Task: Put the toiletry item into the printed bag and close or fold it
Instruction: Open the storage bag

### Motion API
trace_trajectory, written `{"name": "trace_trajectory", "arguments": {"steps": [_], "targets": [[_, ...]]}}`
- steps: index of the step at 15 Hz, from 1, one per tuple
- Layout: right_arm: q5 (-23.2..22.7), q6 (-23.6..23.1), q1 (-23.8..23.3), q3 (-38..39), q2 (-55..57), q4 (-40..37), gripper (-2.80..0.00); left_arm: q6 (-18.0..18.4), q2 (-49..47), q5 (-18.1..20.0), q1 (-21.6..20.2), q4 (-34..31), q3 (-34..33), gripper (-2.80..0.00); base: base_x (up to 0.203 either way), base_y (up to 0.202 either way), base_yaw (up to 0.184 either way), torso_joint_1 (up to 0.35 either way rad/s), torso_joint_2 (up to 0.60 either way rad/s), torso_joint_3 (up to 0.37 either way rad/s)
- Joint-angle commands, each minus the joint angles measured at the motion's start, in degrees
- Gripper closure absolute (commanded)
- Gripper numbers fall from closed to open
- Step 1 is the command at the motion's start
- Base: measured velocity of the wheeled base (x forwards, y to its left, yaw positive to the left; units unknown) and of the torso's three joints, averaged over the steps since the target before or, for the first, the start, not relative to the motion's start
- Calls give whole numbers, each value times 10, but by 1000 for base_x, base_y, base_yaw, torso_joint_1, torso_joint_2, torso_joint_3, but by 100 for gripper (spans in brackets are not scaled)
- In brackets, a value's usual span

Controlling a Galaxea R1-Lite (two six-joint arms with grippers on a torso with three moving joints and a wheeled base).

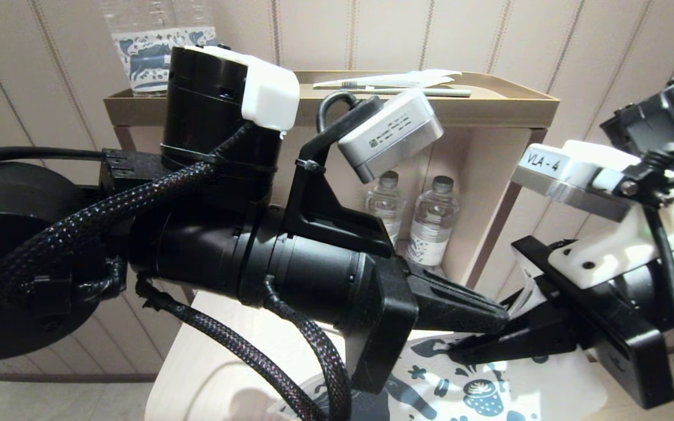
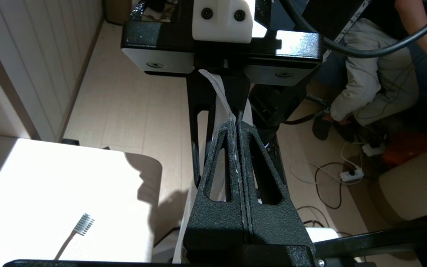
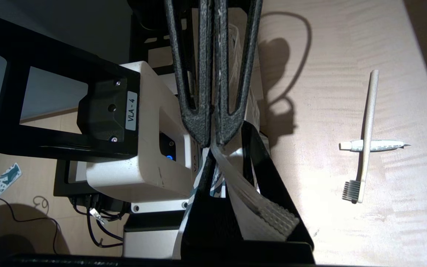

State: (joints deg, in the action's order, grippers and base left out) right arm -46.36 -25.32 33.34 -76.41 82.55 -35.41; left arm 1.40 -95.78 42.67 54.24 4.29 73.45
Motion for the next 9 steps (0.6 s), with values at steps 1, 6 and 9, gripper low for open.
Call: {"name": "trace_trajectory", "arguments": {"steps": [1, 6, 9], "targets": [[-1, -2, 0, 0, -5, -2, 0, 0, 1, -4, -1, -1, -1, 0, 0, 0, 0, 0, 0, 0], [0, -3, 0, 6, -14, -1, 0, -12, 0, -40, -1, 0, 3, -280, 0, 0, 0, 0, 0, 0], [0, -3, 0, 13, -19, -1, 0, -14, 6, -41, -6, 0, 8, -280, 0, 0, 0, 0, 0, 0]]}}
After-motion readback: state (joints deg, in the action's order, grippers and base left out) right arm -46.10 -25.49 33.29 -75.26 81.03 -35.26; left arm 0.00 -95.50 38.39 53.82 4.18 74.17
